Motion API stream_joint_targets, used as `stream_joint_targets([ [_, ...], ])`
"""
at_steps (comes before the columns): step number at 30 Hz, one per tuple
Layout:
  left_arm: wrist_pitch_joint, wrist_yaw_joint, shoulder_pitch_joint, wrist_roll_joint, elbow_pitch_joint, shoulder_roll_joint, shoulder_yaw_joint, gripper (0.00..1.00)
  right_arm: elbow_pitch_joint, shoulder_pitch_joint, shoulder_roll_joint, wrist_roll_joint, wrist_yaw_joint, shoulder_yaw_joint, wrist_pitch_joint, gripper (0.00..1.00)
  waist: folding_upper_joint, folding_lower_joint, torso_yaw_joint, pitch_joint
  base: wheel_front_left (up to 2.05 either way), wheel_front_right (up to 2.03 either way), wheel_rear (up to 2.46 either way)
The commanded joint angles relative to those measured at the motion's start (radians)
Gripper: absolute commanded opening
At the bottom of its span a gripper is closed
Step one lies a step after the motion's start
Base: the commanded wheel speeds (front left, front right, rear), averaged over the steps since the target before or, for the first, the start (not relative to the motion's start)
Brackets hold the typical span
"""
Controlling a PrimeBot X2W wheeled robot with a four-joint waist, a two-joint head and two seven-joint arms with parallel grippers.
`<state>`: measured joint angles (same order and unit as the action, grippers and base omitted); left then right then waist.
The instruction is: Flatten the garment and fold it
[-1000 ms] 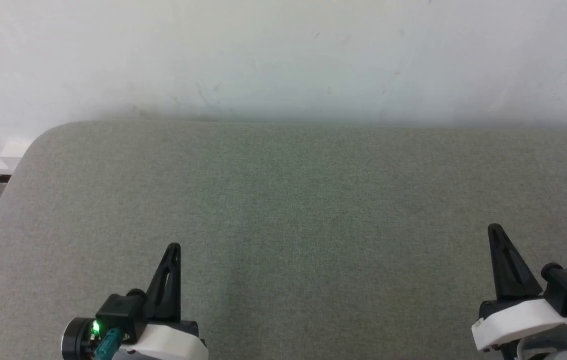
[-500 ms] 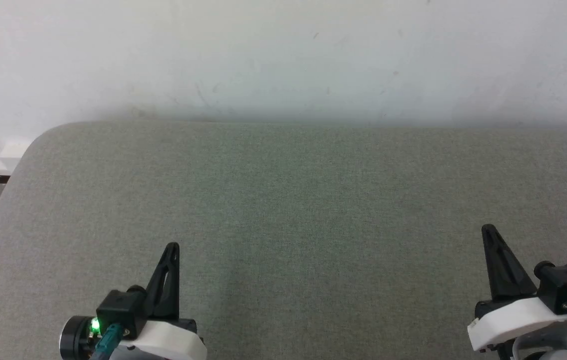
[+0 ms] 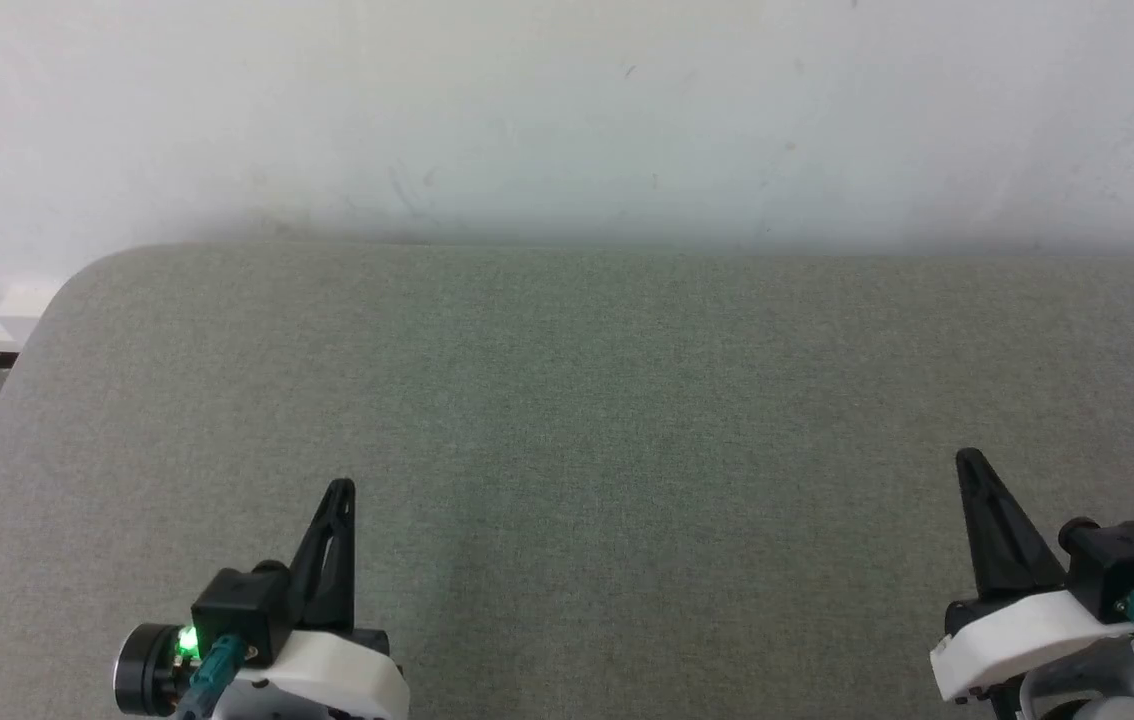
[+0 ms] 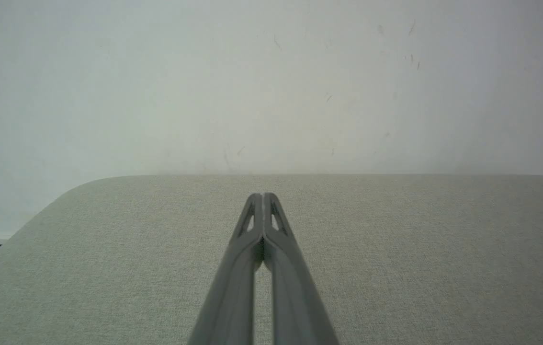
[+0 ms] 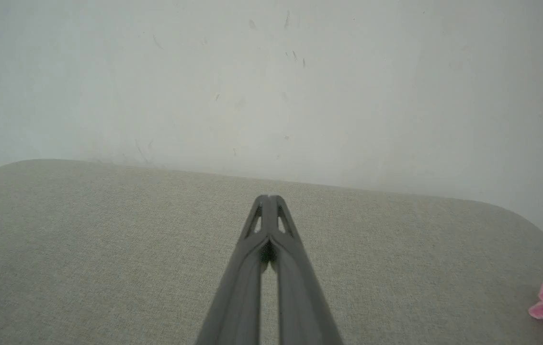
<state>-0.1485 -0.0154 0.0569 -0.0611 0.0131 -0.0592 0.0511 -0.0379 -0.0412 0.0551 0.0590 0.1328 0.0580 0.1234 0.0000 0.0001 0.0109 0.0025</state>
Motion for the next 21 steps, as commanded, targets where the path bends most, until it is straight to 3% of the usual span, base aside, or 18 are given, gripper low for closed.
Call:
stream_joint_targets([
  [1,0.006,0.007,-0.014,0.007,-0.004,0.004,-0.007,0.0,0.008,0.014,-0.002,-0.009,-0.001,-0.005,-0.005,0.0,0.0,0.0,0.0,0.0,0.0,0.0,0.0],
  [21,0.047,0.009,-0.026,0.023,-0.006,0.005,-0.02,0.0,0.017,0.022,-0.003,-0.023,-0.001,-0.02,-0.039,0.0,0.0,0.0,-0.003,-0.001,0.0,0.0,0.0],
])
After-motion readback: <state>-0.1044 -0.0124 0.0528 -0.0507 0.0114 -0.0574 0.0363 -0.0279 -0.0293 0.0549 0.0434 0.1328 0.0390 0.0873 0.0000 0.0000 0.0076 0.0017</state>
